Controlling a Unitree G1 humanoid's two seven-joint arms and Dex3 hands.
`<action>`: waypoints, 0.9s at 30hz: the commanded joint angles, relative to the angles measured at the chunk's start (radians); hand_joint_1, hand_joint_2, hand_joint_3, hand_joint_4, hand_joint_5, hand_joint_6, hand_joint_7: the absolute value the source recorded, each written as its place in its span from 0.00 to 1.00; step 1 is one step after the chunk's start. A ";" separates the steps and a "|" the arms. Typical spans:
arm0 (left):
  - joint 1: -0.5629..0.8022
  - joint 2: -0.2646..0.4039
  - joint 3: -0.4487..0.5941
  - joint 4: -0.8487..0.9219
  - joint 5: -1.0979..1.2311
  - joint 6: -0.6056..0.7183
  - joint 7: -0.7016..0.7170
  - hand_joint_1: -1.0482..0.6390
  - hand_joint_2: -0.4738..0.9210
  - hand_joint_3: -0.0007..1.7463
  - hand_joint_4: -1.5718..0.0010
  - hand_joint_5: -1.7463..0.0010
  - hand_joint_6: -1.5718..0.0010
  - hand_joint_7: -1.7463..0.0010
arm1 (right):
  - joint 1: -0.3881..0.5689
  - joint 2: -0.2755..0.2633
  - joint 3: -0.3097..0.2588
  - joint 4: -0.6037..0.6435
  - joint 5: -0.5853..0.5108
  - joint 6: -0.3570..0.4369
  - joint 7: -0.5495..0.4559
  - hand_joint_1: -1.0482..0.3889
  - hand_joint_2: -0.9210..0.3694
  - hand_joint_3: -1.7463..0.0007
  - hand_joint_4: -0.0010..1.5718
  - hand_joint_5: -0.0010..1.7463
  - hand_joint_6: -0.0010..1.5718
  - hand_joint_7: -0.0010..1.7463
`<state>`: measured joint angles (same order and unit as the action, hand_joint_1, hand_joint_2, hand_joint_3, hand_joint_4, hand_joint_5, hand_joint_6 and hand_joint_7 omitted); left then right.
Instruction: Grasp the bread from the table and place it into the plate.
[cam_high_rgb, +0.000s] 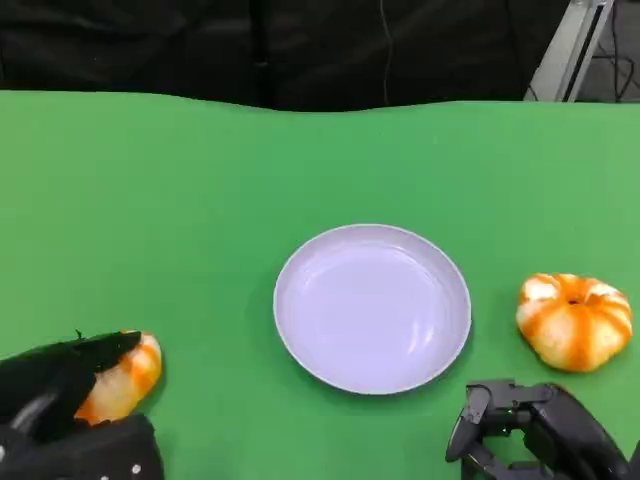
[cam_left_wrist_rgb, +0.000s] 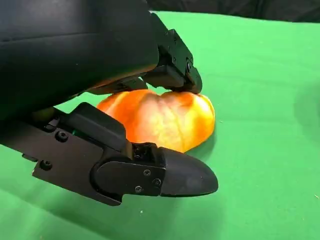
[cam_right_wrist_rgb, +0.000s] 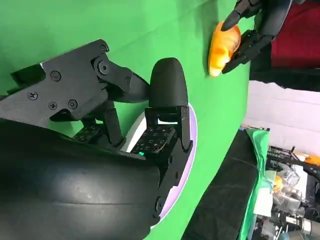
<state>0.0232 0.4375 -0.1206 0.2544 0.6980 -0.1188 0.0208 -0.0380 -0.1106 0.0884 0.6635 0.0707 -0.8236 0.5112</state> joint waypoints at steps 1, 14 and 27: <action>0.003 0.032 -0.021 0.015 -0.013 0.029 -0.032 0.09 1.00 0.25 0.63 0.98 0.65 0.98 | 0.005 -0.012 -0.009 -0.005 0.015 0.008 0.003 0.65 0.19 0.50 0.54 0.83 0.56 0.65; -0.001 0.053 -0.033 0.010 -0.094 0.049 -0.080 0.43 0.95 0.00 0.60 1.00 0.65 1.00 | 0.001 -0.012 -0.008 0.000 0.010 0.004 -0.001 0.66 0.20 0.50 0.54 0.82 0.56 0.65; 0.000 0.034 -0.060 -0.021 -0.028 0.169 -0.013 0.52 0.91 0.00 0.49 0.98 0.50 0.99 | 0.005 -0.013 -0.009 -0.012 0.008 0.020 -0.005 0.65 0.20 0.50 0.54 0.82 0.56 0.65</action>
<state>0.0023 0.4583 -0.1752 0.2160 0.6629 0.0146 0.0128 -0.0379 -0.1105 0.0884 0.6599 0.0732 -0.8084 0.5112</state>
